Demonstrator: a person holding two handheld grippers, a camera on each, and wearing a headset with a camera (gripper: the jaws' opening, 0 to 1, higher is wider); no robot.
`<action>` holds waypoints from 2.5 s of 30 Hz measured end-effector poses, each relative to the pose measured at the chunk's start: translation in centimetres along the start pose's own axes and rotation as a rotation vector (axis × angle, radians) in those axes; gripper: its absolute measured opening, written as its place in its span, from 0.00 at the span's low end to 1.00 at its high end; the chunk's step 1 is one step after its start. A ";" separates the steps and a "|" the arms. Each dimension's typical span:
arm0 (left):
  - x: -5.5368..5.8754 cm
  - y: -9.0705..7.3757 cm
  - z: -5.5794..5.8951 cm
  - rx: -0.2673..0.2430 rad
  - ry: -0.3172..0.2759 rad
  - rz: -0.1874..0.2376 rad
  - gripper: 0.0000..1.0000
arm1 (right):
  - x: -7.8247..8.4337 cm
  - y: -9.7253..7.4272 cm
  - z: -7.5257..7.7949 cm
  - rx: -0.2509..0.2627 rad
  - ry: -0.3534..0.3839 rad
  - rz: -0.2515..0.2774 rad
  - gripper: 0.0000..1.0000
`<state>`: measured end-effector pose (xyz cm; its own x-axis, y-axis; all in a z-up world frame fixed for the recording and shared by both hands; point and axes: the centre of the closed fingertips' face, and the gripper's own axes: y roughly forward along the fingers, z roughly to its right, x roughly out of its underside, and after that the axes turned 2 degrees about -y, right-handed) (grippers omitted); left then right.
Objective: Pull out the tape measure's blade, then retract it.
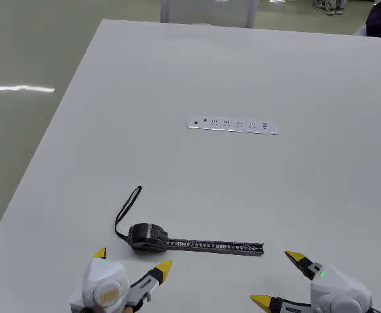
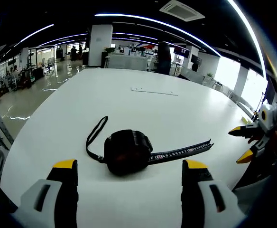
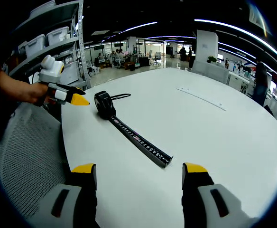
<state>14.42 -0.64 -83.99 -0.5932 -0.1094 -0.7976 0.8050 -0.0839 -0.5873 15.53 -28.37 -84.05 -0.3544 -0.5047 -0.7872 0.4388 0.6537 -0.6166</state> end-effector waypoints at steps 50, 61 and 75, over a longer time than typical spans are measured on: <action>-0.5 3.9 0.1 -0.053 -0.039 -0.002 0.78 | 2.0 3.9 5.4 -0.220 -0.210 -0.055 0.48; -0.5 4.5 -0.5 -0.076 -0.061 -0.004 0.74 | 2.0 4.8 5.5 -0.280 -0.278 -0.066 0.38; -0.8 5.2 -0.9 -0.078 -0.067 -0.007 0.71 | 2.2 6.2 5.1 -0.357 -0.335 -0.074 0.29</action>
<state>19.07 -0.14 -86.54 -0.5956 -0.1756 -0.7839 0.7970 -0.0074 -0.6039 21.67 -28.35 -89.68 -0.0636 -0.6721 -0.7377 0.0917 0.7321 -0.6750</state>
